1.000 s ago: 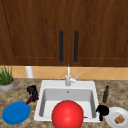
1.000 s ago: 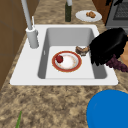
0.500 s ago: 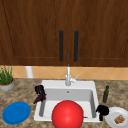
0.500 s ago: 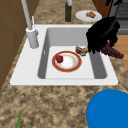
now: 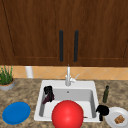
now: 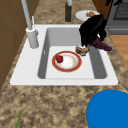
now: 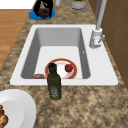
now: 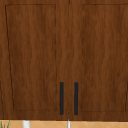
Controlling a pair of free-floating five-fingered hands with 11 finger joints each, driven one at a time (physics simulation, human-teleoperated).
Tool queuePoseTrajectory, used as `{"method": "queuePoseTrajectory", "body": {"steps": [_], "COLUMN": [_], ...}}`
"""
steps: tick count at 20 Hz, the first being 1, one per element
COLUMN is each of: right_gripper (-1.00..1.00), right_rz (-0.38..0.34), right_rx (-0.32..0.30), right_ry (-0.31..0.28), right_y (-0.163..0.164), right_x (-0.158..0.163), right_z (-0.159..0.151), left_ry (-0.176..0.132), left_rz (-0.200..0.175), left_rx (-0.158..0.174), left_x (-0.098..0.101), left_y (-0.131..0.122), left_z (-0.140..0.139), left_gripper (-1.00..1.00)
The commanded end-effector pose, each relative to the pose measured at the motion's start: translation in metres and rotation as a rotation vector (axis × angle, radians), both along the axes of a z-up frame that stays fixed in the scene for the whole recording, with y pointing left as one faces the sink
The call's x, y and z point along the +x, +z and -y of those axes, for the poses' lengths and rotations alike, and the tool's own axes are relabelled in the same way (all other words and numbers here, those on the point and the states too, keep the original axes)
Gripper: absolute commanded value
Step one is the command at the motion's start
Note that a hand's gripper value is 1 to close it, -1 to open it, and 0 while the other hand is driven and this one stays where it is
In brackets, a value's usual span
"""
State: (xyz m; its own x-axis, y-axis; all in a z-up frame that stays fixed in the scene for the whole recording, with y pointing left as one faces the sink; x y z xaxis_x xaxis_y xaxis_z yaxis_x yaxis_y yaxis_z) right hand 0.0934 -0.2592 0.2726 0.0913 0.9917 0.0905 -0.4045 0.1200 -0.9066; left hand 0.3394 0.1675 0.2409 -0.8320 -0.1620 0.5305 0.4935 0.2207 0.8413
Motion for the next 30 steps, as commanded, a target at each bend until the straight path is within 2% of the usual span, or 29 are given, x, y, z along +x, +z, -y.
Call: {"method": "queuePoseTrajectory", "body": {"steps": [1, 9, 11, 13, 19, 23, 24, 26, 28, 30], "right_gripper": [0.0, 0.0, 0.0, 0.0, 0.0, 0.0, 0.0, 0.0, 0.0, 0.0], "right_rz": [0.0, 0.0, 0.0, 0.0, 0.0, 0.0, 0.0, 0.0, 0.0, 0.0], "right_rx": [0.0, 0.0, 0.0, 0.0, 0.0, 0.0, 0.0, 0.0, 0.0, 0.0], "right_ry": [0.0, 0.0, 0.0, 0.0, 0.0, 0.0, 0.0, 0.0, 0.0, 0.0], "right_y": [0.0, 0.0, 0.0, 0.0, 0.0, 0.0, 0.0, 0.0, 0.0, 0.0], "right_x": [0.0, 0.0, 0.0, 0.0, 0.0, 0.0, 0.0, 0.0, 0.0, 0.0], "right_z": [0.0, 0.0, 0.0, 0.0, 0.0, 0.0, 0.0, 0.0, 0.0, 0.0], "left_ry": [-0.006, -0.019, -0.046, -0.054, -0.057, -0.057, -0.053, -0.038, -0.05, -0.062], "left_rz": [0.048, 0.068, 0.085, 0.093, 0.072, 0.075, 0.072, 0.061, 0.067, 0.07], "left_rx": [0.038, 0.037, 0.024, 0.02, 0.011, 0.01, 0.011, 0.033, 0.05, 0.05], "left_x": [0.008, 0.019, 0.017, 0.018, 0.018, 0.018, 0.018, 0.014, 0.015, 0.015], "left_y": [-0.013, -0.053, -0.07, -0.083, -0.116, -0.138, -0.143, -0.149, -0.159, -0.169], "left_z": [0.028, 0.088, 0.099, 0.11, 0.146, 0.169, 0.175, 0.186, 0.192, 0.199], "left_gripper": [1.0, 1.0, 1.0, 1.0, 1.0, 1.0, 1.0, 1.0, 1.0, 1.0]}}
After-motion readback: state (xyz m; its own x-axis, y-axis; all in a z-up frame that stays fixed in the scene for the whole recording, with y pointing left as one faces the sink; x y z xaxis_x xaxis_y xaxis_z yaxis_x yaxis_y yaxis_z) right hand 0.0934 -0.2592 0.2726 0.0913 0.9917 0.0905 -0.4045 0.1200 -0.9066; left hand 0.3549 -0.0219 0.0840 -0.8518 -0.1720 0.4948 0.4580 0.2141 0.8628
